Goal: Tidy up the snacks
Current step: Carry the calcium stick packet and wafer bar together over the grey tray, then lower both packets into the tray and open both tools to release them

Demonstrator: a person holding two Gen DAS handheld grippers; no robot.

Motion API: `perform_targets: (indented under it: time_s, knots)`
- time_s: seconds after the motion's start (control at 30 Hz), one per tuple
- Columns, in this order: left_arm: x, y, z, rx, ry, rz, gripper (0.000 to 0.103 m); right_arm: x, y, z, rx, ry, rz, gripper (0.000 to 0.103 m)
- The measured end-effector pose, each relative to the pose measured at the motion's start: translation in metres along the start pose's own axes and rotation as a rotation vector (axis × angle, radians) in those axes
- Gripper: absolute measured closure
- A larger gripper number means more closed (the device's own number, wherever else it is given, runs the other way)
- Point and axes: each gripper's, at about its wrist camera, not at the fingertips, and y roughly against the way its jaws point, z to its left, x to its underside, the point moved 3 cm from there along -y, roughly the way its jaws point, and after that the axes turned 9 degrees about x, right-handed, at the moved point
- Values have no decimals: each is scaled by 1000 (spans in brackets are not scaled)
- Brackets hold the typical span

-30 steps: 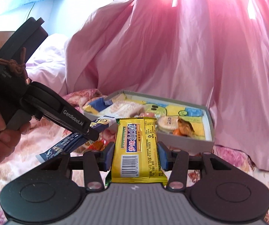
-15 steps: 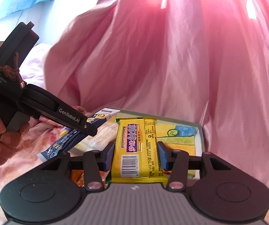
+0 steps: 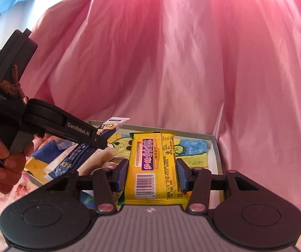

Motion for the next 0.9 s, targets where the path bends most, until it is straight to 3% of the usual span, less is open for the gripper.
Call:
perform_targets:
  time_s: [0.23, 0.7, 0.8, 0.9]
  knots:
    - [6, -22, 4, 4, 2, 31, 72, 12, -31, 1, -4, -12, 53, 51]
    - [8, -29, 3, 2, -4, 45, 69, 18, -50, 9, 18, 19, 81, 51]
    - [7, -30, 2, -2, -4, 46, 64, 20, -53, 10, 27, 36, 94, 50]
    - [7, -28, 3, 3, 5, 47, 52, 20, -53, 11, 40, 44, 95, 49]
